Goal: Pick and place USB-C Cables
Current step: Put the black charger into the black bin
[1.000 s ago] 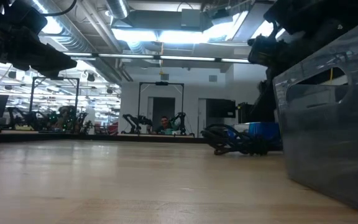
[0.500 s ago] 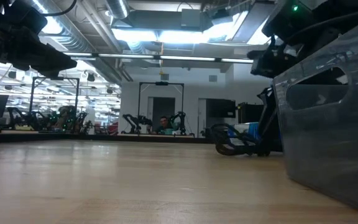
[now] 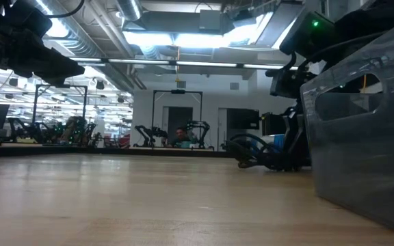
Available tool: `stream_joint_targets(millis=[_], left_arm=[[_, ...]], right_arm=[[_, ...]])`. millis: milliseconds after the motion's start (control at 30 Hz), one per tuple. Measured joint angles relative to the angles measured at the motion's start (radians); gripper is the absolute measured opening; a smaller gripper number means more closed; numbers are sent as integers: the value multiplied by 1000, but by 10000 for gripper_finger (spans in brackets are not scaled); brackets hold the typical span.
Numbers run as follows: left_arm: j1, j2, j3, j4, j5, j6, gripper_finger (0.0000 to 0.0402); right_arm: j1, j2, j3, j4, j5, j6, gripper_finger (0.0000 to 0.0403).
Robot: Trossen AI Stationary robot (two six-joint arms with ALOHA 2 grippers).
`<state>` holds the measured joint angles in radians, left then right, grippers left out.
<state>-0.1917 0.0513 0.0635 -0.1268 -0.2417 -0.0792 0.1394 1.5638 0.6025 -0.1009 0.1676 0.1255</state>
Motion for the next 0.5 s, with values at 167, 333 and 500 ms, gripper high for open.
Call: stream_joint_targets(millis=[167, 333, 500], left_arm=[[0, 0, 0, 0, 0, 0, 96], [0, 0, 0, 0, 0, 0, 96], [0, 0, 0, 0, 0, 0, 96]], right_arm=[[3, 4, -1, 0, 41, 19, 146], [2, 4, -3, 4, 54, 165, 140], [2, 4, -4, 16, 75, 297, 84]])
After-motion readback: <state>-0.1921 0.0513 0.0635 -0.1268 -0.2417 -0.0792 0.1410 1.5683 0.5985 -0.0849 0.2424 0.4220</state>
